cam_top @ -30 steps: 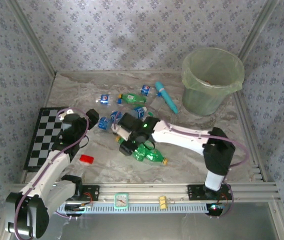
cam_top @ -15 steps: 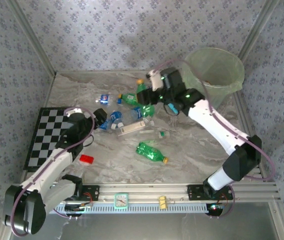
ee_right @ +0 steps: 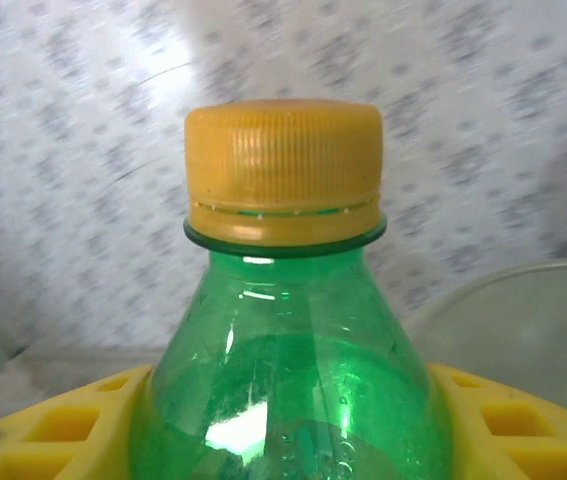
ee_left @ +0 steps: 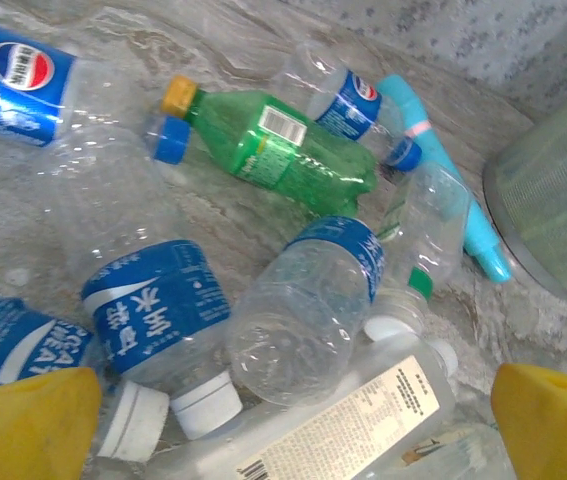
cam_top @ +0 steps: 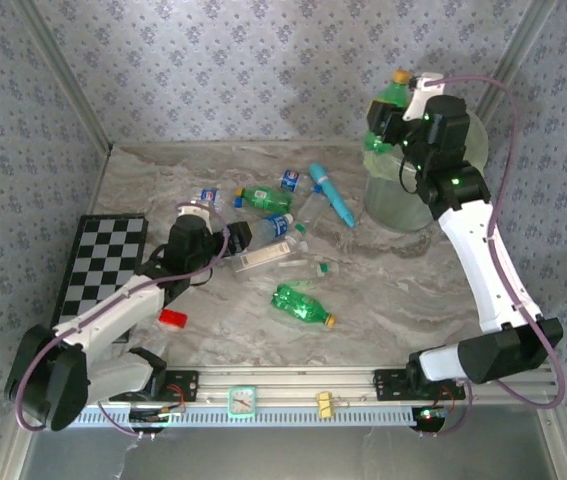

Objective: Put the plastic bottles in the bin

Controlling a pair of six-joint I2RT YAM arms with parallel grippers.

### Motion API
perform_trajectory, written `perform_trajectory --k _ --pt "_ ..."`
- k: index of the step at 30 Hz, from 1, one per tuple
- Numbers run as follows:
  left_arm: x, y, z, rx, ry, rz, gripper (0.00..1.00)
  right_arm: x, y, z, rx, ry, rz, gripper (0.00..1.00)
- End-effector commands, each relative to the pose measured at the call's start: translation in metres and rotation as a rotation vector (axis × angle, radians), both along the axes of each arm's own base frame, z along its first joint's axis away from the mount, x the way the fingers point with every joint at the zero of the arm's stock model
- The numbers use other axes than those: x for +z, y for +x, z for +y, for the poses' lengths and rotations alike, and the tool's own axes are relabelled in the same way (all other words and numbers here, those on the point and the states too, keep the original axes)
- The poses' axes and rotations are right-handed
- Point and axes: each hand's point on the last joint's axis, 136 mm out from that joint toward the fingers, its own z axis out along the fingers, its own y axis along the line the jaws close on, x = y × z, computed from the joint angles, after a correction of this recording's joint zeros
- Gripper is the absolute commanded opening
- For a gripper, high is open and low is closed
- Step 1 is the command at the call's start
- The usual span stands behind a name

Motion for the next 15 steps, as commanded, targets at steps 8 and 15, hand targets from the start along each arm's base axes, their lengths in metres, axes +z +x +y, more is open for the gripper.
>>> perform_trajectory --k 8,15 --pt "0.004 -0.001 -0.032 -0.139 0.07 -0.021 1.0 -0.028 0.047 -0.096 -0.326 -0.08 0.074 0.4" --pt "0.004 -0.002 -0.042 -0.176 0.099 -0.02 1.0 -0.1 0.068 -0.102 -0.305 -0.076 0.303 0.4"
